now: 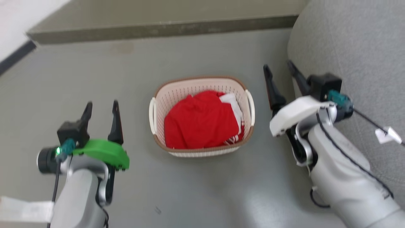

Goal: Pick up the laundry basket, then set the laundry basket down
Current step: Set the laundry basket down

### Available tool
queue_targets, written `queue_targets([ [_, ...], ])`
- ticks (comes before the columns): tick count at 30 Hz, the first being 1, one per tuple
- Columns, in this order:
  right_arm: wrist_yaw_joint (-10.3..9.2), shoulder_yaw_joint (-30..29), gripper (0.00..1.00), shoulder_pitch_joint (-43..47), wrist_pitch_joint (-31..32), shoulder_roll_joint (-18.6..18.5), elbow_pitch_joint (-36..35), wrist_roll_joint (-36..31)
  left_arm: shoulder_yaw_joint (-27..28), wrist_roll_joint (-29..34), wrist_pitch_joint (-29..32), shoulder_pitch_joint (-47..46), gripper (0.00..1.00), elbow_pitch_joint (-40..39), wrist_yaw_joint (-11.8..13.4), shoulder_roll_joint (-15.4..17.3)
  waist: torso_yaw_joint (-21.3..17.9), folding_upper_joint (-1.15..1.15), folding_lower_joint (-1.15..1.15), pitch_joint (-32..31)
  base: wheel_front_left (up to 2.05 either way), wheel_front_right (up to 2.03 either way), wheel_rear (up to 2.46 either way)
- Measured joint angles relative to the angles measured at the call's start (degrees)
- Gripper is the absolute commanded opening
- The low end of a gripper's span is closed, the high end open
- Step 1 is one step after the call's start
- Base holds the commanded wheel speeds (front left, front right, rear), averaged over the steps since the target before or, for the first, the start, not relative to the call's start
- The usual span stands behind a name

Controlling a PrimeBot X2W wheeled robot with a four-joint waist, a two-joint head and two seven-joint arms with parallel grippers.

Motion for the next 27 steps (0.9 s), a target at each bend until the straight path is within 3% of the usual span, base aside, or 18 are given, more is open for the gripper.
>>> queue_targets([
  [17,-0.07,-4.5,1.00,18.7,0.0,2.1,-9.5,-4.4,1.5,2.5,0.0,14.6,1.00,-4.7,0.5,-0.1,0.3,0.00,0.00,-12.2,0.00,0.00,0.00],
  [27,-0.07,-11.3,1.00,25.8,0.0,3.0,-13.0,-7.5,3.5,2.8,0.0,18.7,1.00,-7.5,0.9,-0.1,-0.1,0.00,0.00,-14.9,0.00,0.00,0.00],
])
